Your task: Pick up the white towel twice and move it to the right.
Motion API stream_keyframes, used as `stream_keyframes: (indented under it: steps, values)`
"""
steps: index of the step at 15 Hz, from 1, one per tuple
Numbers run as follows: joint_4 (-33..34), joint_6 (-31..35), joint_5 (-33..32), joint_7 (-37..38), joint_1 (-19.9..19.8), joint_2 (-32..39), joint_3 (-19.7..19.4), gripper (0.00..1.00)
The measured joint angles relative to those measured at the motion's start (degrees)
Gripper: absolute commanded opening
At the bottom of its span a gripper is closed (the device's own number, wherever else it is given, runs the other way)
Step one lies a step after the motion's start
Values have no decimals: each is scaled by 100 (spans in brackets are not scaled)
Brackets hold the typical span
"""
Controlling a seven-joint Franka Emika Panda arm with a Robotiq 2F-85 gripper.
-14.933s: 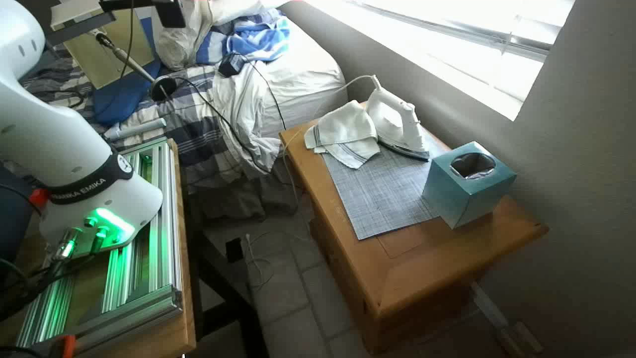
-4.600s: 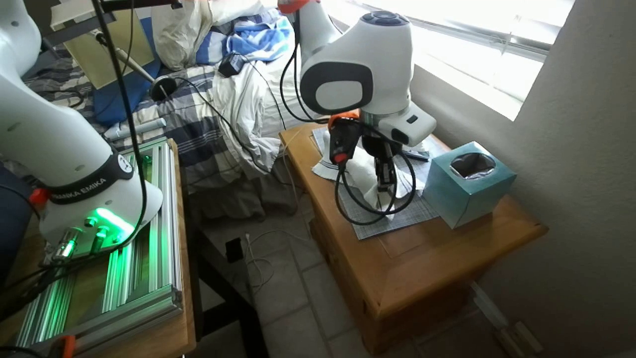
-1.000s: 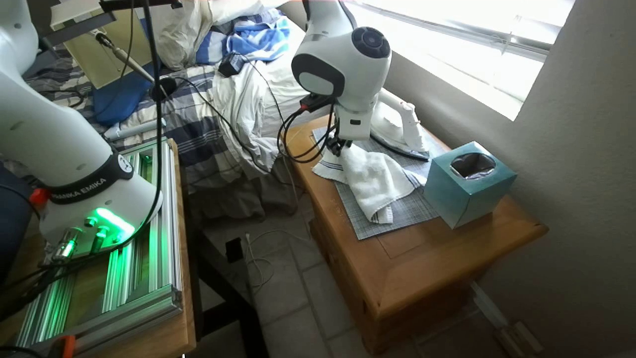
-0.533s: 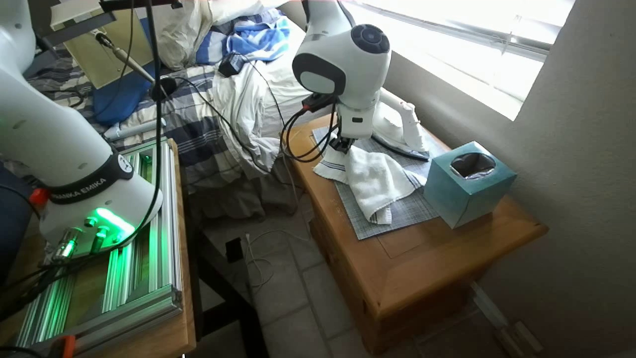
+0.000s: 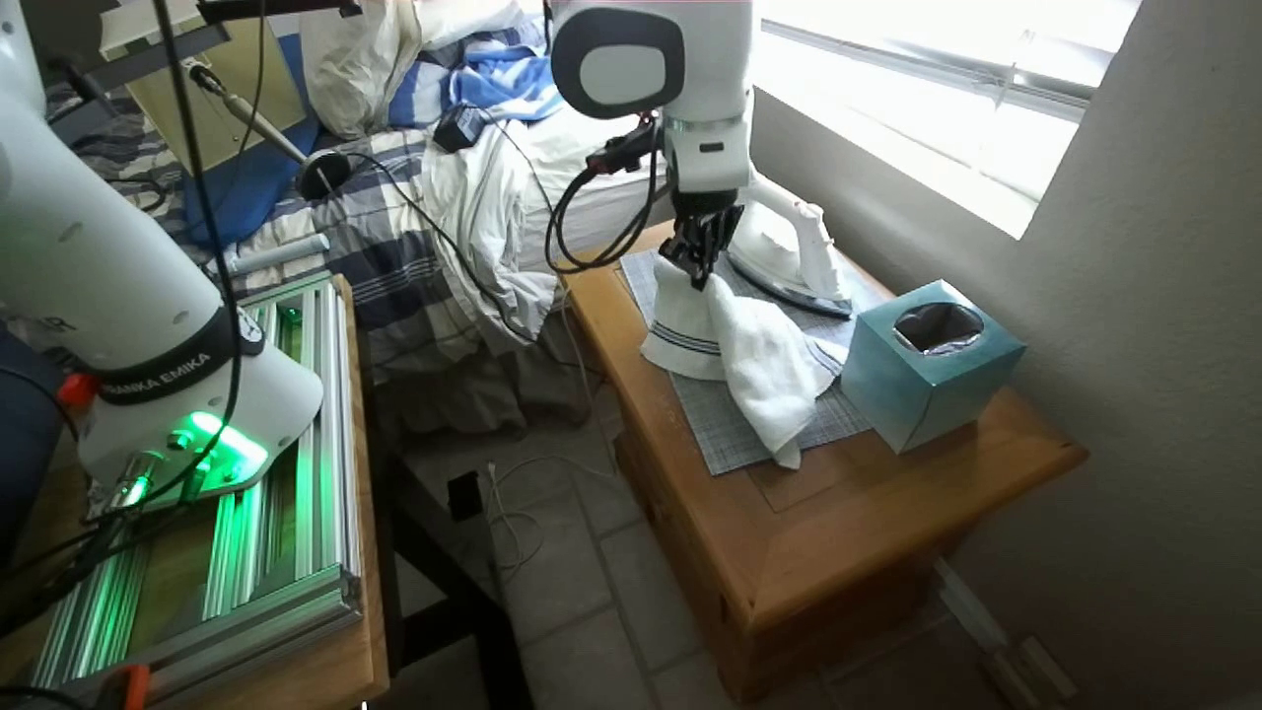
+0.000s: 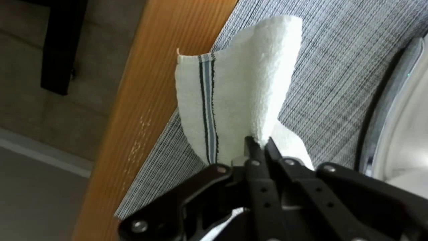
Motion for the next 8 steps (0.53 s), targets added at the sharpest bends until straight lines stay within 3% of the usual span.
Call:
stream_keyframes:
  steps: [4, 8]
  values:
    - [-378, -149, -1721, 1432, 1439, -522, -1640, 1]
    - [-418, -859, -3242, 2741, 2839, -705, -3244, 1]
